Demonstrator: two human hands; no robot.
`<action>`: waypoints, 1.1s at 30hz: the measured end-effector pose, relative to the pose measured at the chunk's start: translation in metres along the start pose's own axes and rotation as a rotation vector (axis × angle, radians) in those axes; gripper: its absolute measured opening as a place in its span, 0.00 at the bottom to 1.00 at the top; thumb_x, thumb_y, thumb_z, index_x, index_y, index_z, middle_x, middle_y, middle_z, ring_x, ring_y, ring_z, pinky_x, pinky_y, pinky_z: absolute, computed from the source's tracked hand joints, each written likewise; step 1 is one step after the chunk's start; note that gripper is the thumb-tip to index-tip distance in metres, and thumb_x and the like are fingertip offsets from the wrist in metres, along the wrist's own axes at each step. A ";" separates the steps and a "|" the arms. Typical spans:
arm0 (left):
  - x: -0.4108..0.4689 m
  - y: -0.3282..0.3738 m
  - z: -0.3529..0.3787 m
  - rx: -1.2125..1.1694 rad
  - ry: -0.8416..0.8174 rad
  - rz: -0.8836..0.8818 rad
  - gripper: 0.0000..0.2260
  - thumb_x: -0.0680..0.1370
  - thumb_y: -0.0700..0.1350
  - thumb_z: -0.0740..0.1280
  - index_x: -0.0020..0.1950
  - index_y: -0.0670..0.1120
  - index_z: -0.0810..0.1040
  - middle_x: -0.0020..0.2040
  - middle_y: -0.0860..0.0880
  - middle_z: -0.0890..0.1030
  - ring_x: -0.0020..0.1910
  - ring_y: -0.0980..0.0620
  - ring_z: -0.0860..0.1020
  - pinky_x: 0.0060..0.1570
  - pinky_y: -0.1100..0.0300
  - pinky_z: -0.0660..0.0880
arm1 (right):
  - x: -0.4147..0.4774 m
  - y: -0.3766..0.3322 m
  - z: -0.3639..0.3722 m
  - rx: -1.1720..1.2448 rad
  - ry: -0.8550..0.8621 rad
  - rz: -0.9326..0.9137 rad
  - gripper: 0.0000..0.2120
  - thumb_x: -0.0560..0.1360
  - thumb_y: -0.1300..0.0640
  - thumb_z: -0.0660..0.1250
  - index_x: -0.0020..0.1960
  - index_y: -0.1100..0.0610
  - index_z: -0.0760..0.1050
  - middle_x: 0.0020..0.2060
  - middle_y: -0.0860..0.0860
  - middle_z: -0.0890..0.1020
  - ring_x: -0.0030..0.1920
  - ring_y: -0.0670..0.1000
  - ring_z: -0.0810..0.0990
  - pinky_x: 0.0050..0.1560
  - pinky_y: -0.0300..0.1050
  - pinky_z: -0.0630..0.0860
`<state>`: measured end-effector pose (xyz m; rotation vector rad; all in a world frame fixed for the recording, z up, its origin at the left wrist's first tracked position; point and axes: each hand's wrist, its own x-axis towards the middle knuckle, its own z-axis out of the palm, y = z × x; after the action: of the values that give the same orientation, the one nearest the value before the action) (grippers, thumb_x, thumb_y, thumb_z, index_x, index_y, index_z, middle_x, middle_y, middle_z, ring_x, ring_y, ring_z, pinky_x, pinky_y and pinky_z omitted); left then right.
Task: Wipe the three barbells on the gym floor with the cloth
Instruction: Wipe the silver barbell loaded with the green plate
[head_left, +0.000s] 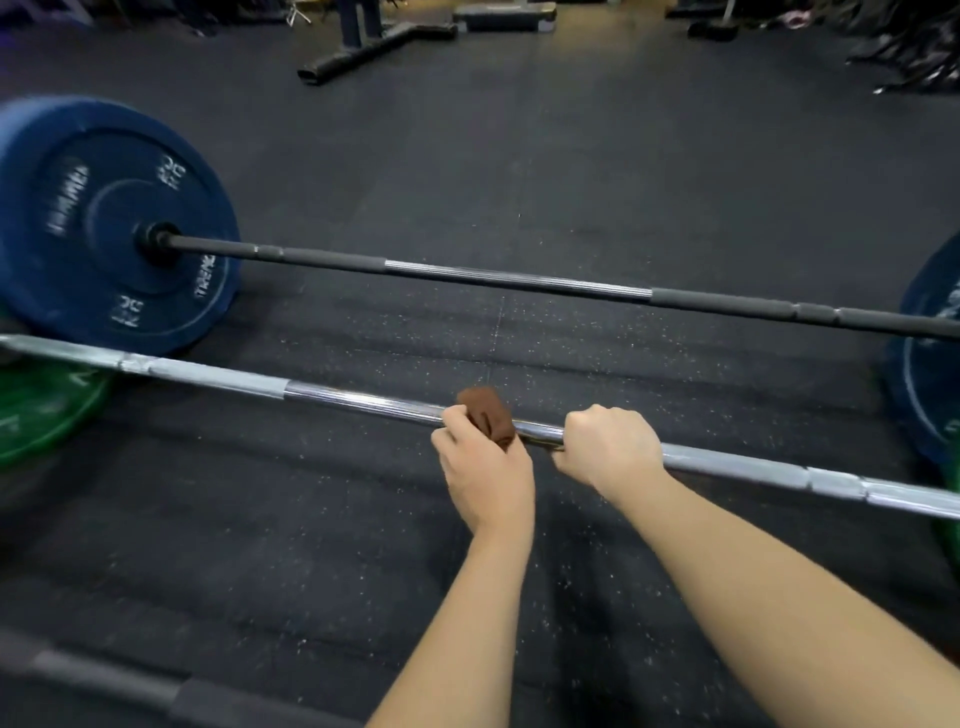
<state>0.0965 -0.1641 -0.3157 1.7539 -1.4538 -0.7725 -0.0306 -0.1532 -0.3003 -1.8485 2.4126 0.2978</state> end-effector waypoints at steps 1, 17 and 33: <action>-0.007 0.004 0.005 0.007 -0.024 -0.002 0.17 0.78 0.44 0.71 0.61 0.49 0.66 0.54 0.48 0.69 0.50 0.42 0.77 0.44 0.51 0.73 | 0.000 0.000 0.000 -0.010 0.007 0.004 0.12 0.79 0.46 0.63 0.50 0.54 0.79 0.41 0.51 0.80 0.42 0.58 0.80 0.41 0.47 0.70; 0.068 -0.014 -0.039 -0.068 0.187 -0.191 0.17 0.79 0.45 0.69 0.63 0.47 0.66 0.59 0.42 0.72 0.51 0.39 0.77 0.46 0.46 0.73 | -0.001 0.000 0.000 0.008 0.000 0.000 0.12 0.78 0.44 0.62 0.46 0.53 0.75 0.35 0.49 0.73 0.38 0.56 0.76 0.40 0.46 0.71; 0.018 0.001 -0.004 0.088 0.072 -0.021 0.26 0.77 0.42 0.71 0.72 0.50 0.65 0.62 0.46 0.69 0.55 0.46 0.73 0.45 0.51 0.70 | -0.002 0.004 0.001 0.015 0.012 -0.036 0.12 0.79 0.46 0.62 0.46 0.54 0.75 0.31 0.48 0.71 0.33 0.54 0.73 0.37 0.46 0.70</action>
<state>0.1028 -0.1808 -0.3125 1.8461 -1.4430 -0.6582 -0.0335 -0.1499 -0.3000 -1.8898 2.3797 0.2659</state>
